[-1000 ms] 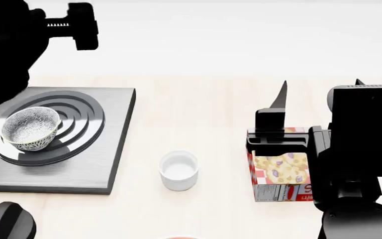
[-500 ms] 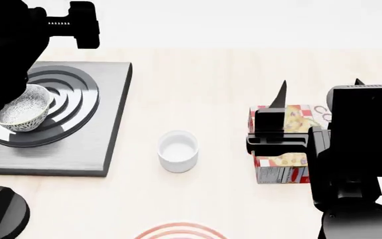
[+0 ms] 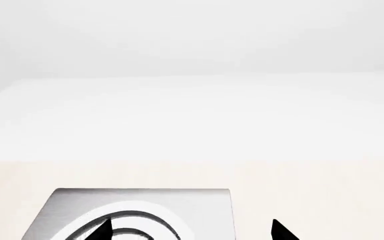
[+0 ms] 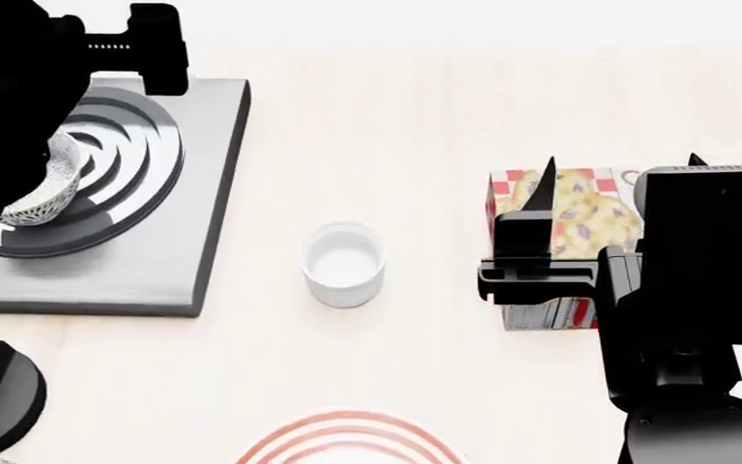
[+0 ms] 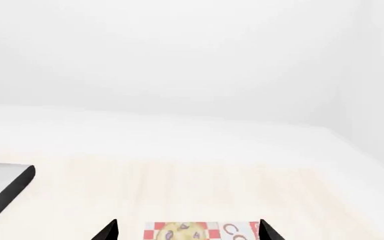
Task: Pick the akita bowl on the stove and place it on the plate.
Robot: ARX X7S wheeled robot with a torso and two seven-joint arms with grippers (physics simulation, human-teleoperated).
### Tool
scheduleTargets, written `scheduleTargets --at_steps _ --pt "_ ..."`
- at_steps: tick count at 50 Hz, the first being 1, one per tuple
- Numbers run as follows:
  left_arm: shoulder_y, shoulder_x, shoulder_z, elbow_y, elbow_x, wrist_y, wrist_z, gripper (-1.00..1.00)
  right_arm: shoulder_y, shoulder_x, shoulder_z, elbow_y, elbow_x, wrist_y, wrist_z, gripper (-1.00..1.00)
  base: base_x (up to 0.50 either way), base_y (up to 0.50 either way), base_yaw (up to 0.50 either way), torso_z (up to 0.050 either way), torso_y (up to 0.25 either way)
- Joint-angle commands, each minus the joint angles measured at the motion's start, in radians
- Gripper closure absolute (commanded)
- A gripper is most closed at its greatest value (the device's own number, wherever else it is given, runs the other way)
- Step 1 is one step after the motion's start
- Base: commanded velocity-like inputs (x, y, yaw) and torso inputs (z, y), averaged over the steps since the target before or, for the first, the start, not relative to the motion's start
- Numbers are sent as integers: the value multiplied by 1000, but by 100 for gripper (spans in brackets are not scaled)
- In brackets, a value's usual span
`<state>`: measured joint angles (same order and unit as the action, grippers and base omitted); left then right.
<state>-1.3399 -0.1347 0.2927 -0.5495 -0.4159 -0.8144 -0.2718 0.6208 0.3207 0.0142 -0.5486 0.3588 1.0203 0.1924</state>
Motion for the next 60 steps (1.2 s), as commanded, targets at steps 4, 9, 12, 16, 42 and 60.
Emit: scheduleTargets --at_steps 4,9,12,16,42,60 --pt "-6 13 -22 -12 -7 -6 8 -100 -2 -15 18 16 -13 -20 -15 -100 0 0 0 0 -229" --pt "-8 13 -9 -13 -9 -20 11 -100 0 -14 17 14 -10 -16 -13 -100 0 0 0 0 -9" --pt "-13 10 7 -15 -6 -31 18 -100 -1 -13 17 16 -9 -18 -13 -100 0 0 0 0 0" --pt "-25 14 15 -46 -4 -57 10 -100 -2 -13 17 16 -8 -20 -12 -100 0 0 0 0 0" --pt "7 -22 69 -55 36 -100 -50 -100 1 -8 12 17 2 -19 -4 -100 0 0 0 0 0" --pt "27 -37 114 -43 54 -93 -44 -100 -3 -3 9 24 6 -30 -3 -100 0 0 0 0 0"
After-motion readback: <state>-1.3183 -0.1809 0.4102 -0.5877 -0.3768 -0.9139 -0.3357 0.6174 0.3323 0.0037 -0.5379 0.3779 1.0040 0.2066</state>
